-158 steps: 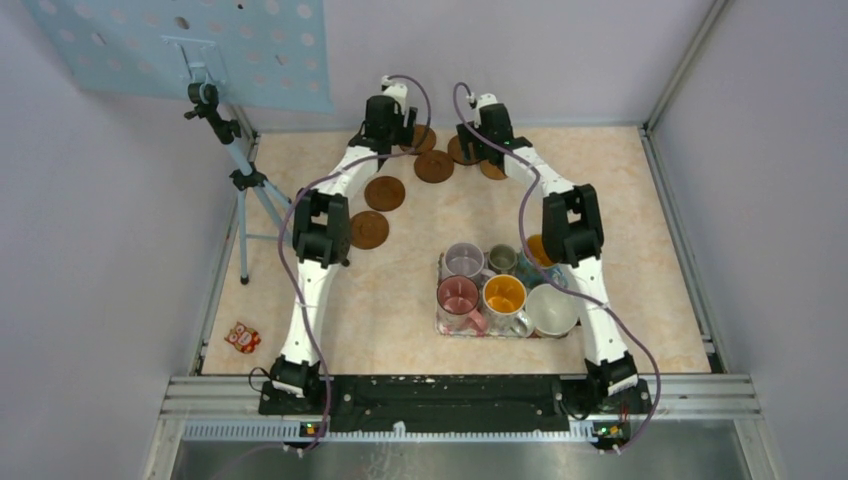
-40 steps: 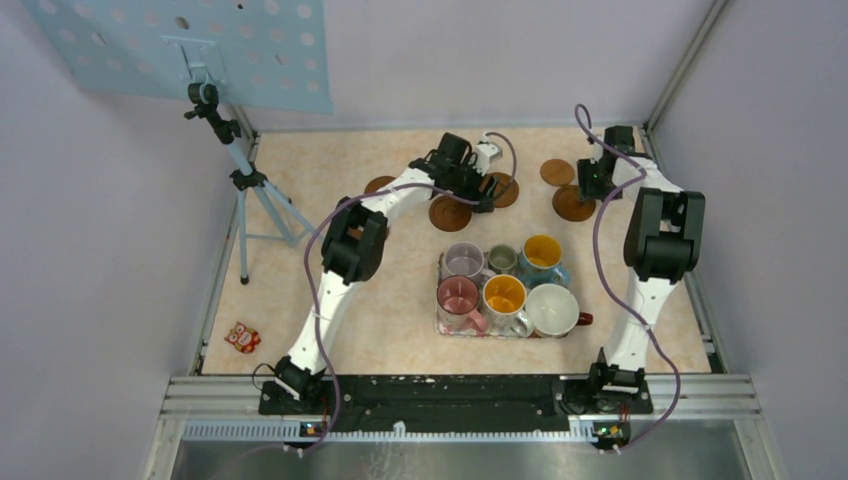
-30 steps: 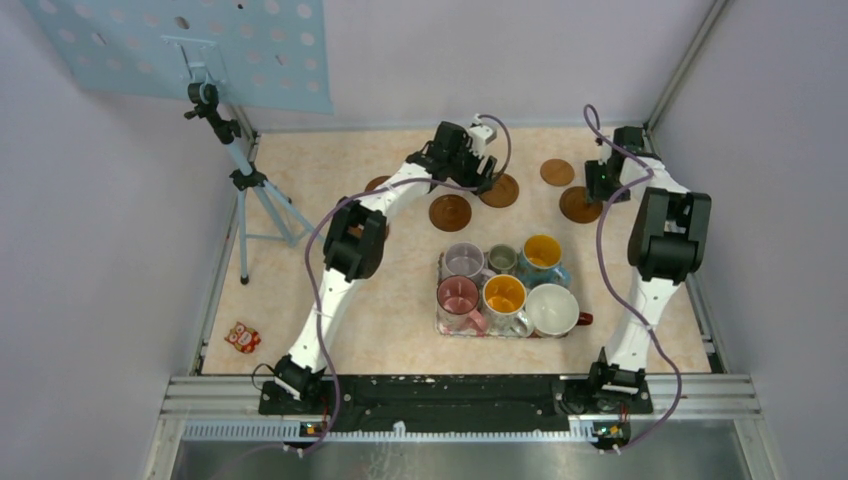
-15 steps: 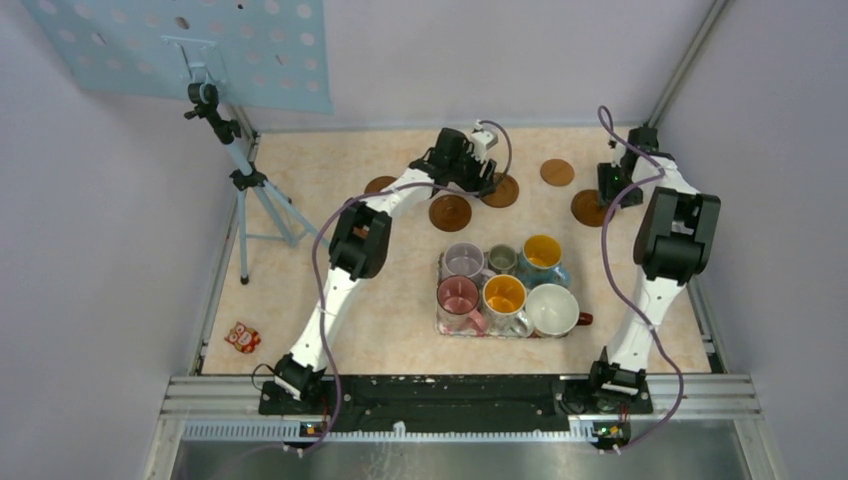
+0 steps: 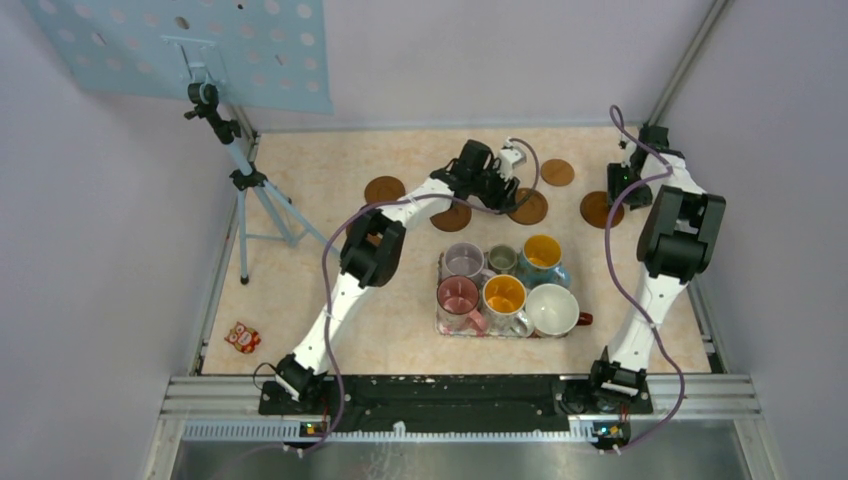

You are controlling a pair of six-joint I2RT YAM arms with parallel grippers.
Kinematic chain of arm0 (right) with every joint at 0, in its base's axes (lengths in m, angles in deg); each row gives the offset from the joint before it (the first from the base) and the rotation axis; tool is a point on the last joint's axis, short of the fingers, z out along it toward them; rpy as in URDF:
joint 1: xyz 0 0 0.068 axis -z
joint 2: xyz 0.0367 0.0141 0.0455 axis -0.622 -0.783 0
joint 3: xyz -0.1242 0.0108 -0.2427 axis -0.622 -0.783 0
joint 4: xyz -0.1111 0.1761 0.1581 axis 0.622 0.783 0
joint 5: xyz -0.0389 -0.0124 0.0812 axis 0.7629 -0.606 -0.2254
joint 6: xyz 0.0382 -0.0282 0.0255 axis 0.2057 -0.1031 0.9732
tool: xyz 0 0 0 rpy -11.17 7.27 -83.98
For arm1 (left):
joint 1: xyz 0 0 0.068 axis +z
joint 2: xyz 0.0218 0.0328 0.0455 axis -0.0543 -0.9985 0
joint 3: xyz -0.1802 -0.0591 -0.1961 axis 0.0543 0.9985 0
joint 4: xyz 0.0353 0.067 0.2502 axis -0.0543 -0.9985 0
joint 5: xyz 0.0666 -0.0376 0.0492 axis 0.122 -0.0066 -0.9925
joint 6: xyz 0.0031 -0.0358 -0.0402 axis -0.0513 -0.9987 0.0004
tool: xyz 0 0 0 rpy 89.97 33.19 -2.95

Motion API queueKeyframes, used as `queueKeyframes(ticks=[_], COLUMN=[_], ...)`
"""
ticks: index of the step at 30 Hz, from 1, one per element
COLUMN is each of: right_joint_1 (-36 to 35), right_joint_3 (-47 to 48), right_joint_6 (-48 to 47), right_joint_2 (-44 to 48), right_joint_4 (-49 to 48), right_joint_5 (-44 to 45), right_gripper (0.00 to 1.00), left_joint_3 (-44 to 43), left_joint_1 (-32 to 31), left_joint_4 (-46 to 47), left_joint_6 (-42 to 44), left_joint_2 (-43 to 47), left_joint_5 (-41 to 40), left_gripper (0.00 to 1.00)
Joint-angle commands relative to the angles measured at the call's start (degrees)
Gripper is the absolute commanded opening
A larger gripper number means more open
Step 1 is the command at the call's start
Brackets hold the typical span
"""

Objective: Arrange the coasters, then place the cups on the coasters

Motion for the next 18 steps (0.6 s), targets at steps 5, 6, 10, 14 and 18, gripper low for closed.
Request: queueKeyframes(ticks=[5, 6, 10, 14, 18], right_joint_1=[1.86, 2.15, 3.52, 3.91, 3.91], right_joint_3=[-0.2, -0.46, -1.04, -1.04, -1.21], right_joint_6=[-2.09, -2.43, -3.13, -3.14, -2.88], right_joint_2=[-1.7, -1.6, -1.49, -1.5, -1.43], right_joint_4=[2.03, 1.93, 1.64, 1.81, 2.18], right_joint_5=[2.62, 2.92, 3.84, 3.62, 2.98], right_gripper=[0.55, 0.55, 0.55, 0.55, 0.55], left_joint_3=[0.07, 0.07, 0.07, 0.09, 0.23], left_joint_1=[-2.18, -2.41, -3.46, -4.36, -4.92], left_joint_4=[0.38, 0.44, 0.57, 1.78, 3.94], left_joint_6=[-0.28, -0.55, -1.07, -2.93, -5.46], left_joint_2=[-0.21, -0.22, -0.53, -0.98, -1.66], left_joint_5=[0.77, 0.88, 1.37, 1.29, 0.88], left_gripper=[0.59, 0.59, 0.59, 0.6, 0.6])
